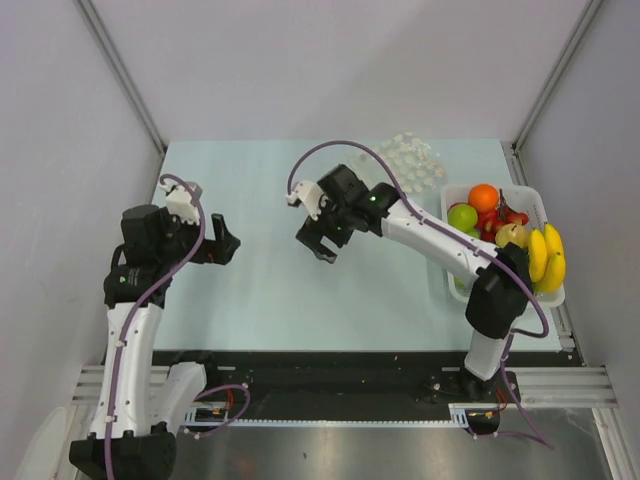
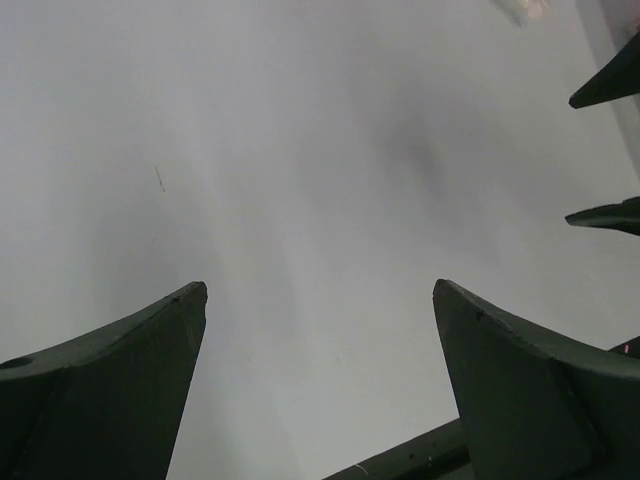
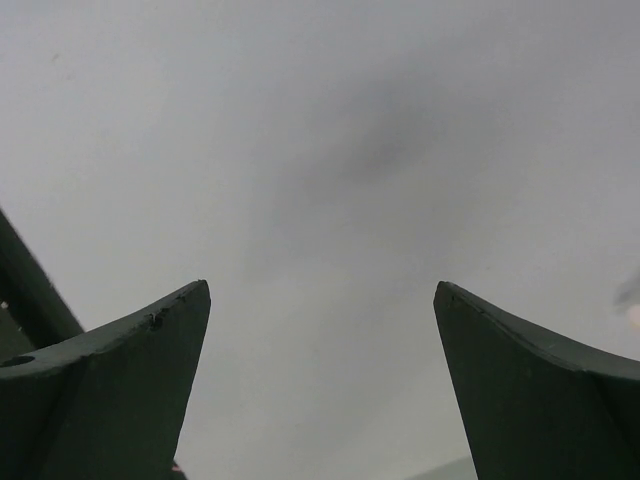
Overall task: Place the food in the zip-top bag and seal the zipper
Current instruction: Pick up the zipper food storage bag at the center of the board, then open the zipper of the food storage bag.
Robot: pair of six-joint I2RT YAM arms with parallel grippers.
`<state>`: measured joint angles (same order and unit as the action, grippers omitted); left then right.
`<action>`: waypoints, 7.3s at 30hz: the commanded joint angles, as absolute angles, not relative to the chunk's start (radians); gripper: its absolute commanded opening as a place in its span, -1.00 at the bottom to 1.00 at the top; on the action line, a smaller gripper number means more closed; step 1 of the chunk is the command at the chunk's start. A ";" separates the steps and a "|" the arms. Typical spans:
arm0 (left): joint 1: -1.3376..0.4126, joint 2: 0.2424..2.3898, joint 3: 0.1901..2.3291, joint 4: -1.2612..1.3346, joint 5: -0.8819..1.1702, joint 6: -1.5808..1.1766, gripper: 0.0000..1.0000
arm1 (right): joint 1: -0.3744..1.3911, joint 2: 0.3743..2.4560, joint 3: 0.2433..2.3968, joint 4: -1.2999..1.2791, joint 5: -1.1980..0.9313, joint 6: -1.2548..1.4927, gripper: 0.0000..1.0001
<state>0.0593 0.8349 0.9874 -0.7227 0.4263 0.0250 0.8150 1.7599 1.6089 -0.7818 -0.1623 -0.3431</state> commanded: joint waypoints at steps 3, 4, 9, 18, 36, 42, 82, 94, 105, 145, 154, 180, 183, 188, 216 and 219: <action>0.064 0.802 1.014 -0.657 0.292 -0.043 0.99 | 0.753 1.897 1.864 -0.744 -0.081 -0.356 0.99; 0.064 0.805 1.014 -0.646 0.249 -0.052 0.99 | 0.736 1.919 1.891 -0.747 -0.083 -0.350 1.00; 0.064 0.831 1.037 -0.614 0.221 -0.055 0.99 | 0.579 2.104 2.144 -0.791 -0.077 -0.302 0.99; 0.064 0.818 1.019 -0.578 0.310 -0.012 0.99 | 0.382 2.272 2.255 -0.723 -0.005 -0.327 0.99; 0.064 0.882 1.019 -0.580 0.325 -0.015 0.99 | 0.307 2.519 2.341 -0.597 -0.002 -0.376 0.54; 0.064 0.897 1.023 -0.581 0.331 -0.017 0.99 | 0.291 2.565 2.347 -0.566 -0.008 -0.374 0.06; -0.629 0.948 1.095 -0.837 0.480 1.267 0.50 | 0.594 2.106 1.934 -1.200 -1.316 -0.238 -1.00; -0.632 0.991 1.037 -0.744 0.422 1.259 0.15 | 0.620 2.132 1.991 -1.242 -1.318 -0.242 -0.96; -0.630 1.006 1.046 -0.739 0.368 1.011 -1.00 | 0.555 2.141 2.121 -1.198 -1.240 -0.201 0.23; -0.301 0.980 1.028 -0.416 0.511 -0.523 -0.99 | 0.643 1.773 1.552 -0.144 -0.847 0.514 -0.15; -0.299 0.937 0.983 -0.360 0.540 -0.578 -1.00 | 0.672 1.830 1.555 -0.058 -0.850 0.589 -0.48; -0.365 0.977 1.072 -0.586 0.198 -0.120 0.11 | 0.627 1.847 1.661 -0.700 -0.913 -0.015 -1.00; -0.371 0.994 1.112 -0.594 0.239 -0.098 0.29 | 0.632 1.850 1.664 -0.695 -0.908 0.017 -1.00; -0.371 0.934 1.120 -0.591 0.430 -0.143 0.75 | 0.635 1.841 1.684 -0.632 -0.897 0.112 -1.00; -0.376 1.028 1.128 -0.723 0.107 -0.081 -1.00 | 0.598 1.911 1.646 -0.639 -0.877 0.112 -1.00; -0.359 1.054 1.126 -0.721 0.239 -0.121 -1.00 | 0.575 1.951 1.651 -0.687 -0.851 0.026 -1.00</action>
<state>-0.3809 1.0527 1.1255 -0.7246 0.1154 -0.0978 0.6006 1.9022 1.6512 -0.6079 -0.8768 0.1593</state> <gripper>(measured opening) 0.006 0.012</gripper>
